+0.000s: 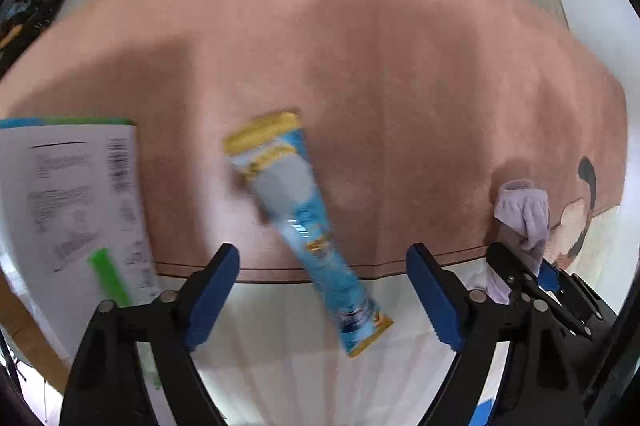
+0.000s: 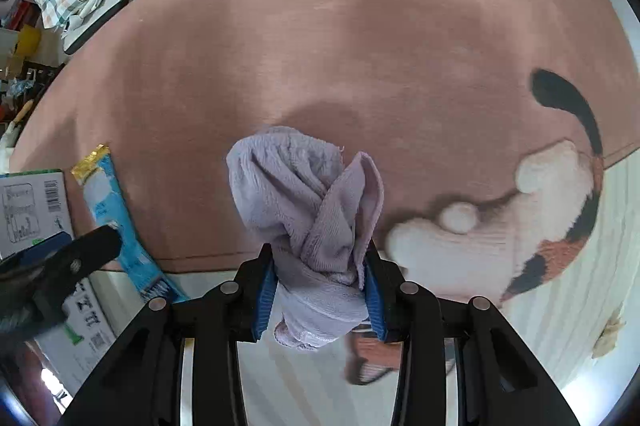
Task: Organize soft objects
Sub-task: 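Grasp the lavender sock with the right tool while the left tool grasps the blue tube snack, then carry the sock and tube snack into the box and open both tools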
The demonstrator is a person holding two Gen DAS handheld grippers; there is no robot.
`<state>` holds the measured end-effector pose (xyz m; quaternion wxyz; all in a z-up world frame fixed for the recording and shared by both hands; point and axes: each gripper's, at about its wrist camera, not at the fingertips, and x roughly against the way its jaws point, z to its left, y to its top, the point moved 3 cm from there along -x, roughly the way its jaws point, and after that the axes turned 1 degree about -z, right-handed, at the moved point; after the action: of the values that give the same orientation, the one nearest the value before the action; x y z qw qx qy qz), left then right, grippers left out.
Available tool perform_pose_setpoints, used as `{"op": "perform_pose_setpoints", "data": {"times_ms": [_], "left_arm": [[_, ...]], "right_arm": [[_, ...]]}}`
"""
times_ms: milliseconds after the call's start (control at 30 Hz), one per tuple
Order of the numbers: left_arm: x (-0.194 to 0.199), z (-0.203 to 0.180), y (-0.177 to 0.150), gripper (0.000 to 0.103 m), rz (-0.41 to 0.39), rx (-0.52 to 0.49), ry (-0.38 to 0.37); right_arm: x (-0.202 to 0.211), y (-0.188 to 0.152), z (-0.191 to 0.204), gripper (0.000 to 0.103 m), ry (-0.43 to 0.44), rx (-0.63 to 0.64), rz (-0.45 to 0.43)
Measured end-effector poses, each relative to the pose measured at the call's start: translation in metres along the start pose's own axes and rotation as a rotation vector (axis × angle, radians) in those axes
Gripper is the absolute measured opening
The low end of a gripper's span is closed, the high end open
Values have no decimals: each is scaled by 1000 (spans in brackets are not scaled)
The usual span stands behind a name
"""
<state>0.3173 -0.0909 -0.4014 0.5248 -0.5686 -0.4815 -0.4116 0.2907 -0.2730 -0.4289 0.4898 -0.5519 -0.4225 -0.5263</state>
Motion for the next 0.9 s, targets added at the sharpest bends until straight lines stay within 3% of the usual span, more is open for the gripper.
{"op": "perform_pose_setpoints", "data": {"times_ms": [100, 133, 233, 300, 433, 700, 900], "left_arm": [[-21, -6, -1, 82, 48, -12, 30], [-30, -8, -3, 79, 78, -17, 35], [-28, -19, -5, 67, 71, -61, 72], [-25, -25, -7, 41, 65, -74, 87], [-20, -34, -16, 20, 58, -107, 94], [9, -38, -46, 14, -32, -131, 73], [58, -25, -77, 14, -132, -137, 31]], "right_arm": [[-1, 0, -14, 40, 6, -27, 8], [-1, -1, -16, 40, 5, -33, 7], [-2, -4, -22, 40, 8, -41, 10], [-2, -6, -21, 40, 4, -44, 4], [0, -4, -6, 41, 9, -51, -17], [45, -24, -10, 40, 34, -34, -91], [85, -43, 2, 40, 68, -14, -143]]}}
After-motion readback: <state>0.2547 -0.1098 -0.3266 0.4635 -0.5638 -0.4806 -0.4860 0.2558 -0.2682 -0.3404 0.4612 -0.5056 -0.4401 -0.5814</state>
